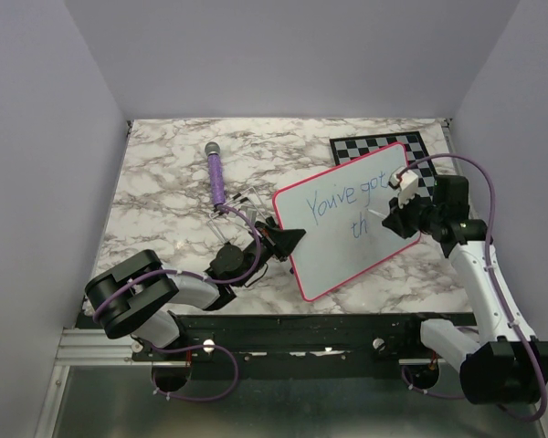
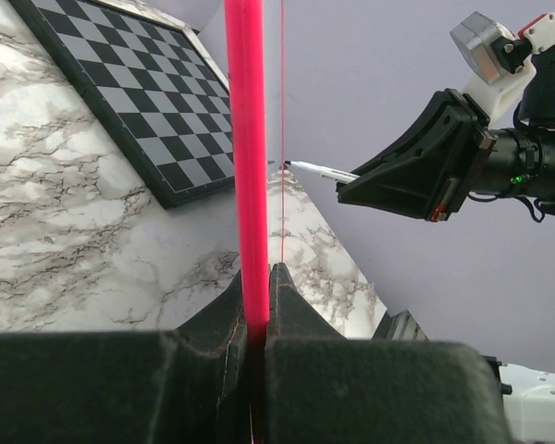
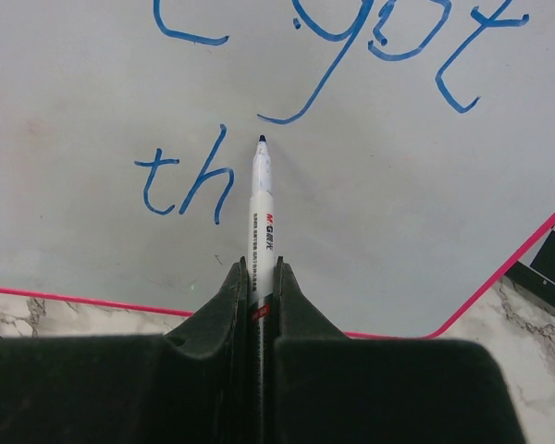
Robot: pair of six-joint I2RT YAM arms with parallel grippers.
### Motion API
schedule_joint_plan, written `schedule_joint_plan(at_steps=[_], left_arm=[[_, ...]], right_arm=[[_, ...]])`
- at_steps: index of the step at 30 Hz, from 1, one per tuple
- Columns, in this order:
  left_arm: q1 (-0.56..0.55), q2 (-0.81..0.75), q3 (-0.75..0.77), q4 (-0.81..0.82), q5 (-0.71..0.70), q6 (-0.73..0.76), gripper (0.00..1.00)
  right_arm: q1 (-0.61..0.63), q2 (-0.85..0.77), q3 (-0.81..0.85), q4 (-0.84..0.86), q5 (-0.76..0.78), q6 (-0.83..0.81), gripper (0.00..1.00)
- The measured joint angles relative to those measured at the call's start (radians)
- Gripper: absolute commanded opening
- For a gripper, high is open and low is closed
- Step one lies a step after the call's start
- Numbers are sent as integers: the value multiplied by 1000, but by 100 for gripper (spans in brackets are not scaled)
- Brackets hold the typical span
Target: Write a sentence on the whiteboard
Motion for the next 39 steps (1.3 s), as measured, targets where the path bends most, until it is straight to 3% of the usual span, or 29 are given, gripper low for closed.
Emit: schedule_joint_plan(at_steps=[14, 28, 39], left_arm=[[1, 0, -5, 0, -3, -10, 0], [1, 1, -5, 4, 0, -5, 0], [1, 1, -5, 4, 0, -4, 0]], right_arm=[[0, 35, -14, 4, 3, -4, 1], [0, -56, -23, -6, 3, -5, 1], [0, -38, -68, -28, 3, -34, 1]])
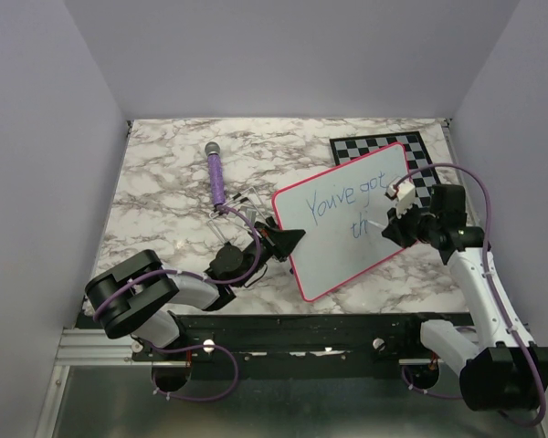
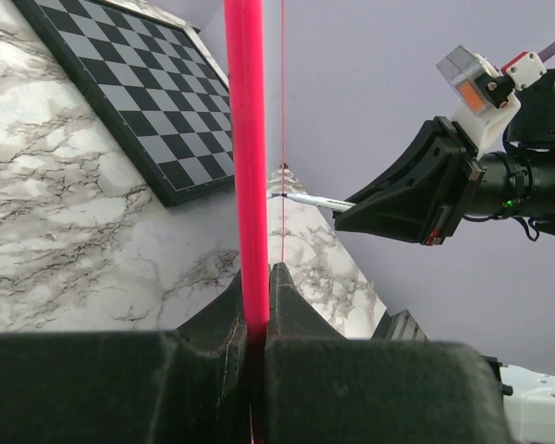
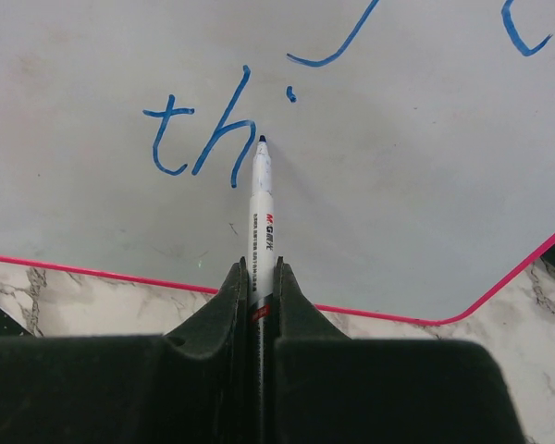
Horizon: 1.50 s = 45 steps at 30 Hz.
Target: Write a sentence on the whiteboard
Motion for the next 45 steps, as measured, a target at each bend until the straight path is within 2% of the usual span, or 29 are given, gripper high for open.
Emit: schedule_joint_plan(at_steps=[45], left_arm=[[2, 3, -4, 0, -3, -12, 0]], right_arm=[[-19, 36, -1, 25, 31, 9, 1]])
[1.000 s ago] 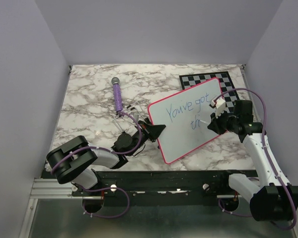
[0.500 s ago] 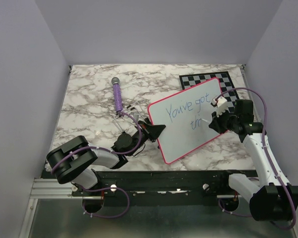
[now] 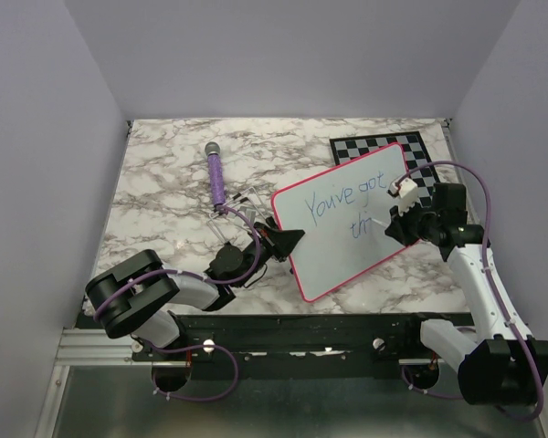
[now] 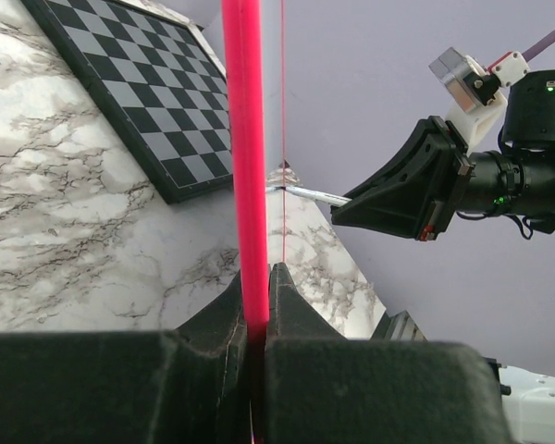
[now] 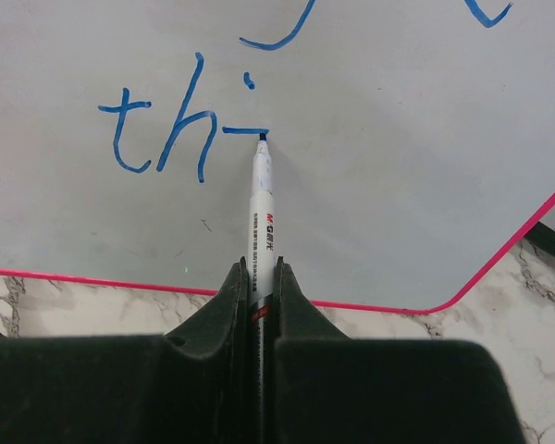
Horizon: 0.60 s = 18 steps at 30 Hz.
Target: Write a sentence on the whiteboard
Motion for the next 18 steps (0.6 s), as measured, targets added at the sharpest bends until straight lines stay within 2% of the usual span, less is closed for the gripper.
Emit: schedule_joint_plan(at_steps=[18], left_arm=[[0, 0, -2, 0, 0, -2, 0]], right_arm=[[-1, -5, -8, -74, -22, -78, 1]])
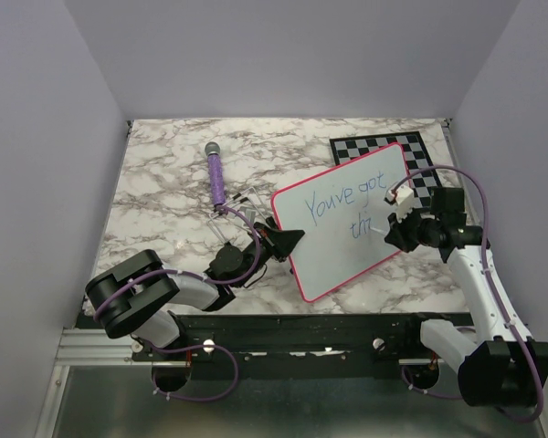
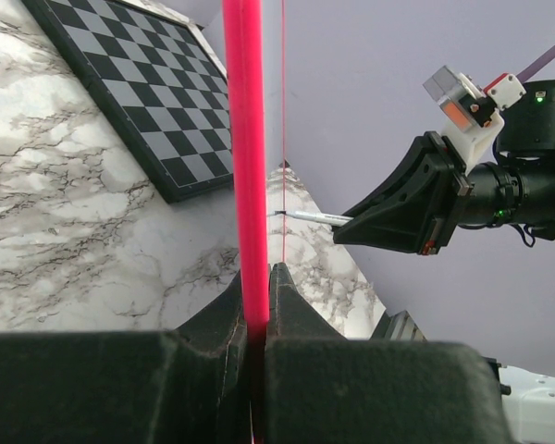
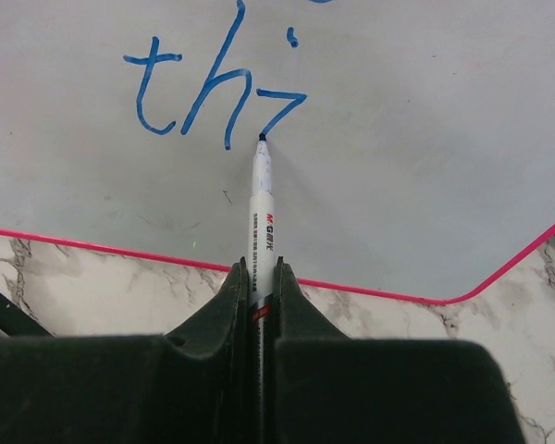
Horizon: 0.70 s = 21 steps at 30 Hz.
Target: Write a sentence on the whiteboard
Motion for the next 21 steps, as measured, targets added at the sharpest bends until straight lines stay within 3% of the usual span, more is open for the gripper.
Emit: schedule_joint_plan(at_steps=[21], left_arm=[[0, 0, 0, 0, 1, 0, 0]], right_arm=[[0, -21, -21, -24, 26, 14, 1]])
